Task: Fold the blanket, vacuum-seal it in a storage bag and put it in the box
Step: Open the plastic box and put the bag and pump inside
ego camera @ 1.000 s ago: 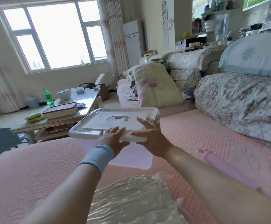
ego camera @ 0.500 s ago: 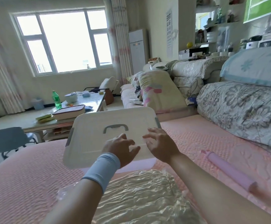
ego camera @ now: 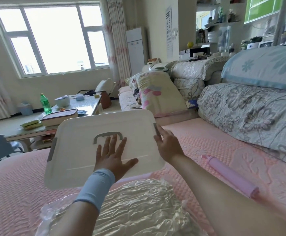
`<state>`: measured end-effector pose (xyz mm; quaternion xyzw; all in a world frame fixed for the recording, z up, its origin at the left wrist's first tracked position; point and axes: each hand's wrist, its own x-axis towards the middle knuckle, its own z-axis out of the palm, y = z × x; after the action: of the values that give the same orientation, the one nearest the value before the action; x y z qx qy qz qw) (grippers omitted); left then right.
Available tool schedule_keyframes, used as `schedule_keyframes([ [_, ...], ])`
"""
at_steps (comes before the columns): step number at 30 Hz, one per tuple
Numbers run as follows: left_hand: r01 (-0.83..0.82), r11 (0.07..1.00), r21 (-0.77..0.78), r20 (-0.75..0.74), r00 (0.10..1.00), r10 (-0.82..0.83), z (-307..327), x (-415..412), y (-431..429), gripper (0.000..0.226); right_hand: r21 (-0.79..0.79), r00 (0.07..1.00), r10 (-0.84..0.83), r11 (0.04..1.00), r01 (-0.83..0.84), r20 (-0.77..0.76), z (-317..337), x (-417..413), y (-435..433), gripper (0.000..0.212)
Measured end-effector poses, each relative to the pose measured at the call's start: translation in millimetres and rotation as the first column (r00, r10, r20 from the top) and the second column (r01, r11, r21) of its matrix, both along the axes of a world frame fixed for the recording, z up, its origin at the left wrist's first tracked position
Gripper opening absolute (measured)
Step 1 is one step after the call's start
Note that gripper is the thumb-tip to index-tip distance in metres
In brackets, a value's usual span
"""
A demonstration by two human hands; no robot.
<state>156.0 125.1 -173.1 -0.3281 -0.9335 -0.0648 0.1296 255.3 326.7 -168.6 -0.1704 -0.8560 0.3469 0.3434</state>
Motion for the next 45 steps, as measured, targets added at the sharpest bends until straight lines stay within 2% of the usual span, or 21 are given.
schedule_keyframes([
  [3,0.000,1.000,0.026,-0.027,1.000,0.000,-4.0,5.5,-4.0,0.090,-0.115,1.000,0.004,0.993,-0.008,-0.029,-4.4,0.2,-0.2,0.045],
  [6,-0.006,0.999,0.046,-0.044,0.999,0.008,-6.0,11.1,-4.7,0.091,-0.149,0.999,-0.017,0.989,0.013,-0.031,-4.1,4.2,3.0,0.041],
  [9,-0.002,0.998,0.064,-0.030,1.000,0.004,-6.0,15.5,-4.5,0.091,-0.146,0.999,-0.012,0.989,0.017,0.030,-0.8,9.5,3.3,0.041],
  [14,-0.011,0.998,0.068,-0.061,0.998,0.015,-8.9,20.0,-3.4,0.092,0.035,0.970,-0.116,0.993,0.111,0.214,7.3,3.1,-7.9,0.037],
  [17,0.001,0.998,0.065,-0.062,0.998,0.003,-10.0,22.1,-6.1,0.092,-0.077,0.934,-0.173,0.975,0.206,0.314,8.6,6.6,-4.0,0.031],
  [18,0.009,0.998,0.067,-0.056,0.998,-0.006,-10.5,23.2,-6.3,0.092,-0.071,0.926,-0.187,0.973,0.222,0.329,9.0,8.9,-4.2,0.031],
  [20,0.014,0.998,0.066,-0.039,0.999,-0.011,-9.5,24.1,-7.4,0.090,0.099,0.921,-0.267,0.963,0.249,0.282,9.6,8.3,-11.3,0.039],
  [22,0.017,0.998,0.056,-0.035,0.999,-0.015,-5.7,22.7,-7.8,0.082,0.337,0.947,-0.309,0.904,0.263,0.088,11.4,2.8,-29.9,0.047],
  [23,0.026,0.998,0.065,-0.037,0.999,-0.024,-2.2,21.2,-8.4,0.076,0.433,0.967,-0.253,0.876,0.213,0.036,12.7,-1.7,-41.7,0.049],
  [24,0.044,0.995,0.092,-0.043,0.998,-0.040,2.0,19.6,-9.9,0.069,0.503,0.983,-0.175,0.856,0.122,0.059,12.5,-6.7,-52.8,0.052],
  [26,0.099,0.972,0.213,-0.069,0.994,-0.086,9.6,16.7,-15.5,0.062,0.543,0.965,-0.069,0.835,-0.083,0.252,6.9,-15.1,-69.9,0.064],
  [27,0.134,0.949,0.286,-0.079,0.990,-0.116,12.9,14.5,-20.8,0.059,0.552,0.932,-0.076,0.822,-0.142,0.353,1.7,-18.0,-74.1,0.068],
  [29,0.166,0.911,0.378,-0.097,0.986,-0.139,15.6,7.4,-35.3,0.056,0.596,0.895,-0.129,0.784,-0.172,0.428,-8.2,-19.1,-72.6,0.072],
  [30,0.138,0.922,0.362,-0.119,0.988,-0.102,14.4,2.7,-44.0,0.056,0.609,0.890,-0.146,0.775,-0.168,0.432,-10.5,-17.9,-69.8,0.073],
  [32,-0.028,0.963,0.268,-0.116,0.991,0.061,7.2,-10.2,-65.9,0.063,0.597,0.883,-0.159,0.787,-0.156,0.441,-6.9,-18.3,-70.5,0.074],
  [35,-0.235,0.959,0.156,-0.021,0.970,0.241,-5.7,-27.7,-94.4,0.082,0.617,0.883,-0.187,0.775,-0.136,0.429,2.9,-26.8,-88.7,0.076],
  [37,-0.239,0.963,0.122,-0.018,0.970,0.243,-12.5,-29.5,-103.7,0.083,0.620,0.904,-0.113,0.761,-0.188,0.413,6.3,-33.0,-111.0,0.081],
  [39,-0.220,0.969,0.110,-0.031,0.974,0.225,-15.2,-25.7,-101.6,0.075,0.616,0.900,0.019,0.723,-0.314,0.436,4.8,-36.4,-132.5,0.090],
  [42,-0.192,0.965,0.181,-0.122,0.969,0.216,-9.4,-19.6,-107.4,0.058,0.664,0.857,0.072,0.600,-0.446,0.511,-2.7,-44.6,-165.3,0.106],
  [45,-0.123,0.907,0.403,-0.186,0.959,0.212,1.8,-14.4,-125.6,0.044,0.713,0.853,0.010,0.543,-0.443,0.522,-10.0,-46.8,-174.0,0.127],
])
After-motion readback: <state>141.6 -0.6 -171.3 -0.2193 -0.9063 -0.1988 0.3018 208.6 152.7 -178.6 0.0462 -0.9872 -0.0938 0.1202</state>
